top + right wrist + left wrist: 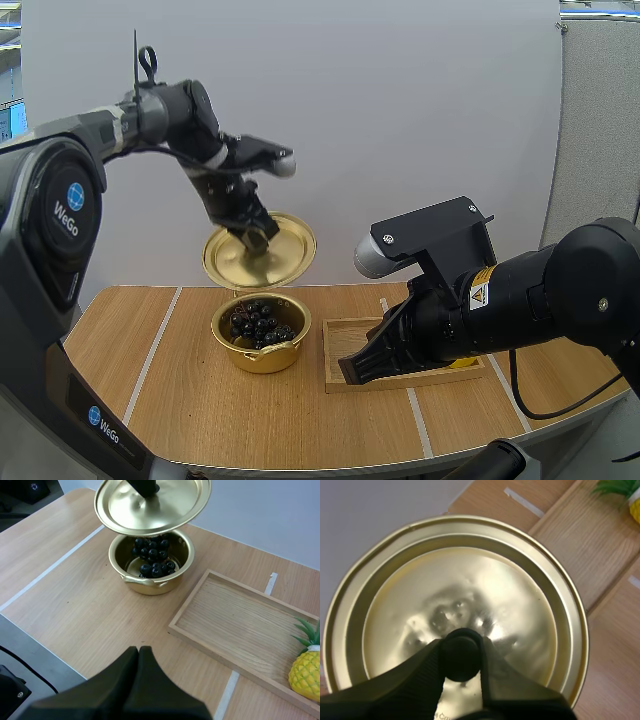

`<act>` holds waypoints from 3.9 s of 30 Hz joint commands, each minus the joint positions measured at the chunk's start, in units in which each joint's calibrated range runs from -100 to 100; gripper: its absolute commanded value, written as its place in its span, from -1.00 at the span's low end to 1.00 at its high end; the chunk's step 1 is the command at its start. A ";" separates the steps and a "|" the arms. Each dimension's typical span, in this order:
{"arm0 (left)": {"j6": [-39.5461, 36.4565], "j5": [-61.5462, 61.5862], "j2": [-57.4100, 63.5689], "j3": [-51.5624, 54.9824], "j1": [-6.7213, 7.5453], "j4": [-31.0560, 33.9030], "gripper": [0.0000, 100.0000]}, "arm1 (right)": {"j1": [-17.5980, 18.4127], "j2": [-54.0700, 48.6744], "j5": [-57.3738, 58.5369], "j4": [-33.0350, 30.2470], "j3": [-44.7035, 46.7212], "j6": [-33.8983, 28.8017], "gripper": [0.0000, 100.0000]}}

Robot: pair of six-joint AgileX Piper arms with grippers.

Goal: Open the pot, put the grape inside, and close it

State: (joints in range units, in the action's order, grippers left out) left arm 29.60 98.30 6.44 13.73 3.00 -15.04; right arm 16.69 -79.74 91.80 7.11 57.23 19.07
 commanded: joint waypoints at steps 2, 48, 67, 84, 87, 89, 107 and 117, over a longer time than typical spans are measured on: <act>0.90 -6.05 -2.24 2.27 0.18 -1.37 -1.00 | -0.19 -0.43 -0.72 -0.46 0.20 -0.07 -1.00; 3.32 -10.62 -16.09 8.30 0.11 0.92 -1.00 | -0.19 -0.43 -0.72 -0.46 0.20 -0.07 -1.00; 3.62 -0.04 -15.72 8.30 0.11 2.81 -1.00 | -0.19 -0.43 -0.72 -0.46 0.20 -0.07 -1.00; 3.68 0.66 -12.54 7.56 0.11 2.00 0.27 | -0.19 -0.43 -0.72 -0.46 0.20 -0.07 -1.00; 3.68 1.70 -10.23 6.13 0.11 2.00 0.71 | -0.19 -0.43 -0.88 -0.46 0.20 -0.07 -1.00; 3.68 1.70 -8.12 5.11 0.11 1.38 0.79 | -0.19 -0.43 -1.06 -0.46 0.20 -0.07 -1.00; 3.68 1.70 11.75 -0.06 0.11 -2.80 0.77 | -0.19 -0.43 -1.26 -0.46 0.20 -0.07 -1.00; 2.71 1.70 3.85 0.50 0.11 -1.47 0.77 | -0.19 -0.43 -1.26 -0.46 0.20 -0.07 -1.00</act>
State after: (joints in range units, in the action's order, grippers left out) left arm 33.13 100.00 11.91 14.00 2.94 -17.04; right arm 16.69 -79.74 91.63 6.88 57.23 19.07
